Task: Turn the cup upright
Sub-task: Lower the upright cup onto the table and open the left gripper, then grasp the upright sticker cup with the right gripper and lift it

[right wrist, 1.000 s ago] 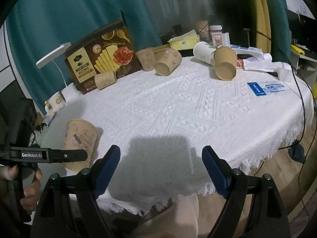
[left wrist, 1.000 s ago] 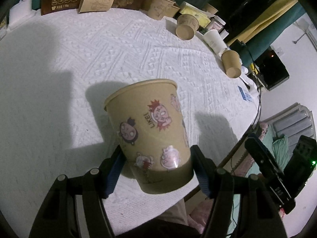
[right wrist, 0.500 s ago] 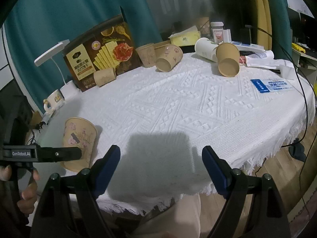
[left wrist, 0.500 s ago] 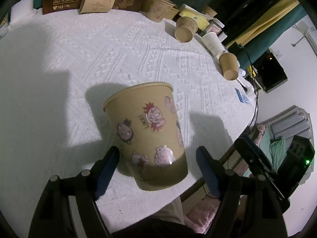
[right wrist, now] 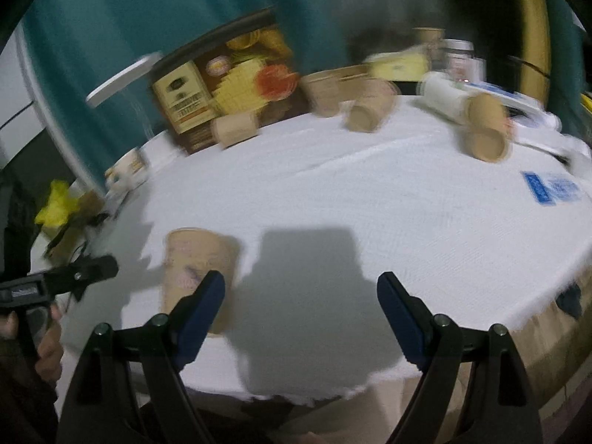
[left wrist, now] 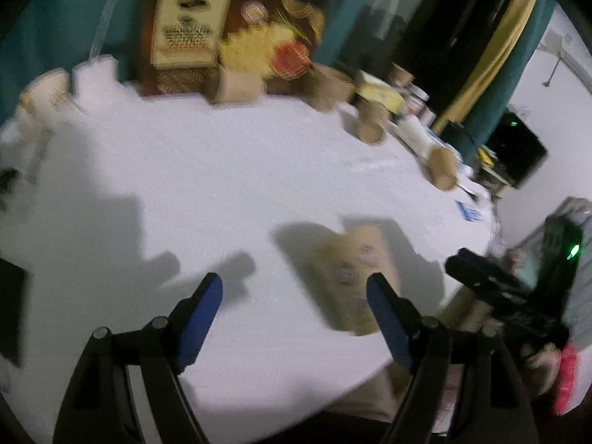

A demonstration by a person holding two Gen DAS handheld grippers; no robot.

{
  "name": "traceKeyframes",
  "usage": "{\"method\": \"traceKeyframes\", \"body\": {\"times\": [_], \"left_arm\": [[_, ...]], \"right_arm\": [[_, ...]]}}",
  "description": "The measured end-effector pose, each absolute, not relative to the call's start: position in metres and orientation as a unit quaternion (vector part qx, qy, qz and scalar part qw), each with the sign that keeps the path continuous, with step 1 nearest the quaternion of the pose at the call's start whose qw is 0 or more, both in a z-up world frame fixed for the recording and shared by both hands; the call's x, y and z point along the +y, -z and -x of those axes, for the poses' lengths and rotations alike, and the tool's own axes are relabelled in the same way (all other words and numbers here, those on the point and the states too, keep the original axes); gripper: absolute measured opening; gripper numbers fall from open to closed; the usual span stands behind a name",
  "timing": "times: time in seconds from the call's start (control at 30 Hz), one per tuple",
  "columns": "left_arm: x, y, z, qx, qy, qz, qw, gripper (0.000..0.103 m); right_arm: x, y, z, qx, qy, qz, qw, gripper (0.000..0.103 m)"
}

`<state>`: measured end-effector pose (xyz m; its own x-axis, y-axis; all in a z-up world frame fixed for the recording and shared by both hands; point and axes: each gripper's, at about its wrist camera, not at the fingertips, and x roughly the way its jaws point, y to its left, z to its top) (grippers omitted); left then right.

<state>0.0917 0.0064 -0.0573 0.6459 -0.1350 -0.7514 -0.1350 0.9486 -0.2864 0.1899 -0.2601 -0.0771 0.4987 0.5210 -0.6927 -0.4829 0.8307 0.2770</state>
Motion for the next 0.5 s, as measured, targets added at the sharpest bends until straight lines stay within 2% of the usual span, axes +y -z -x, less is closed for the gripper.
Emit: {"method": "traceKeyframes", "body": {"times": [0.27,0.5], "left_arm": [[0.050,0.059,-0.055,0.377,-0.069,0.103,0.918,0.080],[0.079,0.073,-0.039,0.373,-0.056,0.143,0.915,0.080]], "right_arm": [[-0.170,0.069,-0.210,0.484,-0.363,0.073,0.793,0.083],[-0.125,0.095,-0.224,0.566,-0.369,0.101,0.730,0.083]]}}
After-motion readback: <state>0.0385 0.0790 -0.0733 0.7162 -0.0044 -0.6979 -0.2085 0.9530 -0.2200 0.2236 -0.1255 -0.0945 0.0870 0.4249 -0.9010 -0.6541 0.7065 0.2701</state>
